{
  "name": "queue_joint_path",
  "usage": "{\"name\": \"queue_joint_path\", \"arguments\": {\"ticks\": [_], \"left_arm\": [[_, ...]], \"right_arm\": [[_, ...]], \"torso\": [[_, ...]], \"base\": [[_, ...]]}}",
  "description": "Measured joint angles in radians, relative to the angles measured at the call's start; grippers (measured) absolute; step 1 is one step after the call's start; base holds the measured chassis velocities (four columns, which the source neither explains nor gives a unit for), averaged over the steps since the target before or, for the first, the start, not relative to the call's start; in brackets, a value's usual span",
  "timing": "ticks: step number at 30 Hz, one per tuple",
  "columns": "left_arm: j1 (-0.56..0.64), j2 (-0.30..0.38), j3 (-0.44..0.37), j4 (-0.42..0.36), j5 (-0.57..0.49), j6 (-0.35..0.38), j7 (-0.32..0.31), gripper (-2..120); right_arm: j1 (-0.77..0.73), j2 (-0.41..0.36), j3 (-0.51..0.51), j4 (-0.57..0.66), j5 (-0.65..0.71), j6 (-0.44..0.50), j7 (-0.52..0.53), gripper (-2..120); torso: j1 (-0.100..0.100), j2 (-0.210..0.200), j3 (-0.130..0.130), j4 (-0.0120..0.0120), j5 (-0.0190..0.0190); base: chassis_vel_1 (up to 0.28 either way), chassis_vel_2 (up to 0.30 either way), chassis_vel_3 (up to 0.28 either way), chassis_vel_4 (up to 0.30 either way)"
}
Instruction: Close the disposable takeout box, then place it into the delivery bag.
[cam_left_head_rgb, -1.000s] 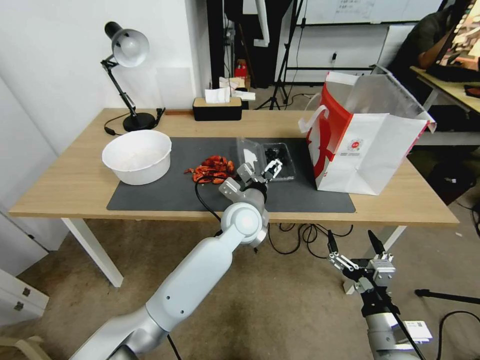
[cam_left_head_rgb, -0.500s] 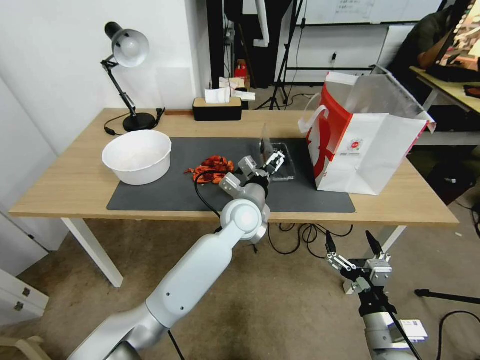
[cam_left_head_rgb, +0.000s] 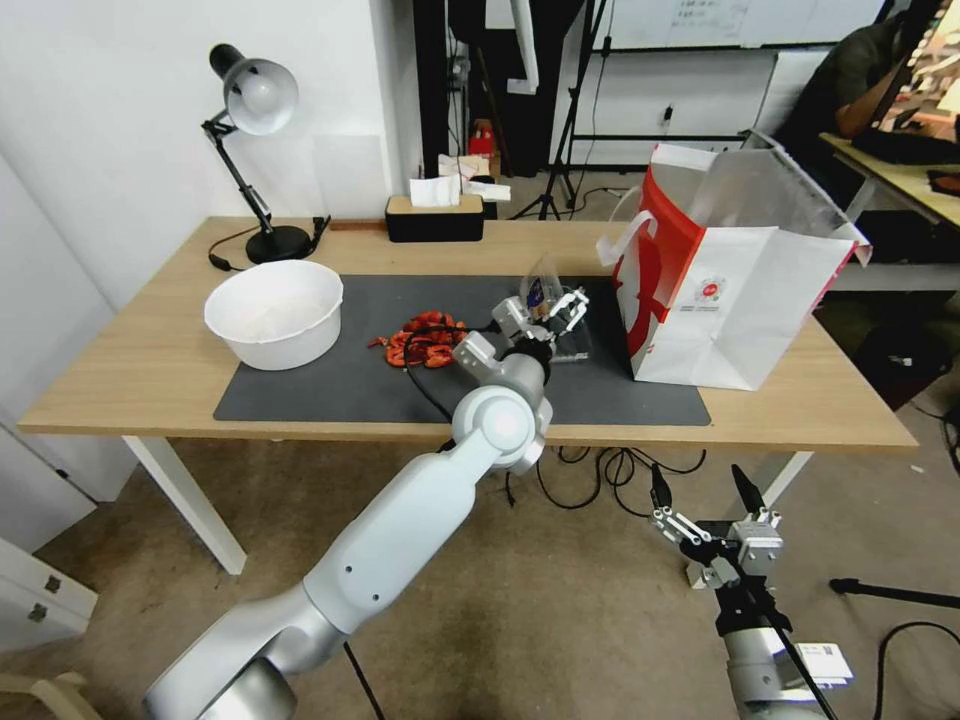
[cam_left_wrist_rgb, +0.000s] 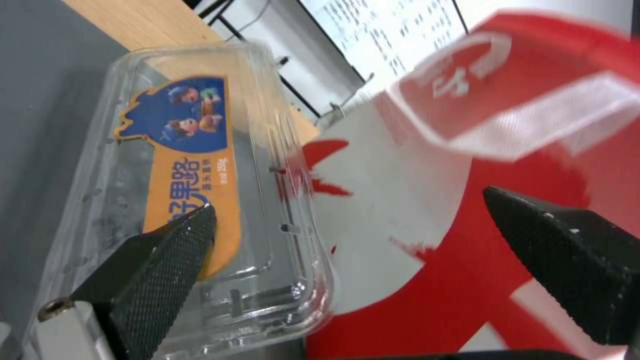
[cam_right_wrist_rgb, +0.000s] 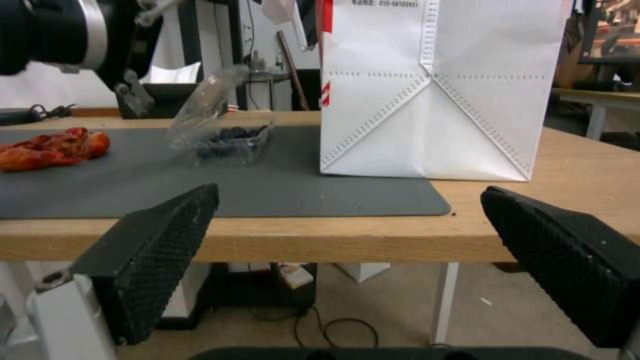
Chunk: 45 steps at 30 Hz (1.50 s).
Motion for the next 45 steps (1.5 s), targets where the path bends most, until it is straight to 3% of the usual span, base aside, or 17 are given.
{"name": "queue_joint_path", "arguments": {"ticks": [7,15,25,33,45], "left_arm": [[-0.017,-0.005,0.033,0.047,0.086,0.025,0.026,97],[-0.03,0.008,0.061,0.087,0.214,0.046,0.028,67],[-0.029,0.061,0.101,0.084,0.365,0.14,0.04,28],[-0.04,0.075,0.124,0.087,0.388,0.145,0.055,1],[-0.054,0.093,0.145,0.079,0.374,0.142,0.056,0]], "right_arm": [[-0.004,0.001,0.004,0.003,0.0,0.005,-0.001,100],[-0.008,0.004,0.002,0.009,0.001,0.008,-0.005,100],[-0.001,-0.03,0.002,0.047,0.073,-0.016,-0.014,100],[0.006,-0.041,0.0,0.065,0.128,-0.034,-0.015,100],[0.072,-0.111,-0.003,0.147,0.418,-0.15,0.007,100]], "torso": [[0.0,0.0,0.0,-0.0001,0.0],[0.0,0.0,0.0,-0.0001,-0.0001],[0.0,0.0,0.0,0.0001,-0.0001],[0.0,0.0,0.0,0.0,-0.0001],[0.0,0.0,0.0,0.0,-0.0001]], "base": [[0.0,0.0,0.0,0.0],[0.0,0.0,0.0,0.0],[0.0,0.0,0.0,0.0],[0.0,0.0,0.0,0.0],[0.0,0.0,0.0,0.0]]}}
